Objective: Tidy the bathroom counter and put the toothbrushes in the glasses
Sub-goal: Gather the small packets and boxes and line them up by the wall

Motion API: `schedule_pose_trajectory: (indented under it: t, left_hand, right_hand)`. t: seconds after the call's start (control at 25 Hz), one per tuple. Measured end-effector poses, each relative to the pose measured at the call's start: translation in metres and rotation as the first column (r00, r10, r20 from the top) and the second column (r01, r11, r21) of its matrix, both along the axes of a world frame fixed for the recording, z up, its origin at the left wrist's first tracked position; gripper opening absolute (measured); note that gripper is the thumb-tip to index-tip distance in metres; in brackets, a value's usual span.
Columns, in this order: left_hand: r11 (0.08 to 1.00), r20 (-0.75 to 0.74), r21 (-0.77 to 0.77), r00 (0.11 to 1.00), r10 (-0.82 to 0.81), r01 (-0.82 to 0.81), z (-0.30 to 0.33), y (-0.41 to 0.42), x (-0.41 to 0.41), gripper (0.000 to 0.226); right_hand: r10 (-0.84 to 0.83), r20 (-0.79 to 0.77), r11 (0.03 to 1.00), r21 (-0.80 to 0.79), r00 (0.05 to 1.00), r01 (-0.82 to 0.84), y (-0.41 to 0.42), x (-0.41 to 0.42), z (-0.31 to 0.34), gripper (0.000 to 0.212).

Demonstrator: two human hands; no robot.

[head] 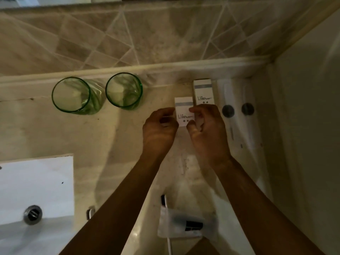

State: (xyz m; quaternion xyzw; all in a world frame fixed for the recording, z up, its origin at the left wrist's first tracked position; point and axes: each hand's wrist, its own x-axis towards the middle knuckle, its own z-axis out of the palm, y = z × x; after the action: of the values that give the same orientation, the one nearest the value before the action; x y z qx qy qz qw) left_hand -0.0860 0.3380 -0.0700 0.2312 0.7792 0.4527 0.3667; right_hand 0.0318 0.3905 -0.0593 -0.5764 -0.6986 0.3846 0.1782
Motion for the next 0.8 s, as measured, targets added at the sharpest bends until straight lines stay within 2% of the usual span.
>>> schedule_pose_trajectory:
  t: [0.08, 0.12, 0.2, 0.28, 0.36, 0.52, 0.8]
  left_hand:
    - [0.997, -0.212, 0.019, 0.975, -0.063, 0.069, -0.002, -0.003, -0.004, 0.031]
    - [0.988, -0.339, 0.021, 0.931, -0.138, 0.154, -0.004, -0.006, -0.005, 0.033]
    - [0.934, -0.527, -0.071, 0.782, -0.333, 0.350, -0.010, -0.013, -0.007, 0.043]
    - [0.876, -0.599, -0.186, 0.655, -0.460, 0.445, -0.018, -0.015, -0.006, 0.052]
    - [0.862, -0.644, -0.254, 0.588, -0.489, 0.439, -0.024, -0.011, -0.002, 0.051]
    - [0.866, -0.685, -0.237, 0.556, -0.471, 0.440, -0.030, 0.006, 0.001, 0.045]
    - [0.877, -0.650, -0.235, 0.604, -0.462, 0.418, -0.035, 0.039, -0.009, 0.050]
  right_hand:
    - [-0.018, 0.011, 0.999, 0.027, 1.000, 0.018, 0.002, 0.001, 0.002, 0.028]
    - [-0.020, 0.039, 0.998, 0.065, 0.999, 0.017, 0.002, 0.003, 0.003, 0.029]
    - [0.005, 0.135, 0.982, 0.186, 0.991, -0.030, 0.007, 0.009, -0.001, 0.036]
    - [0.052, 0.218, 0.960, 0.256, 0.975, -0.109, 0.015, 0.014, -0.008, 0.045]
    - [0.077, 0.260, 0.957, 0.251, 0.962, -0.145, 0.022, 0.014, -0.012, 0.050]
    - [0.109, 0.282, 0.956, 0.235, 0.953, -0.179, 0.032, 0.011, -0.016, 0.047]
    - [0.130, 0.304, 0.961, 0.195, 0.944, -0.195, 0.043, 0.012, -0.014, 0.046]
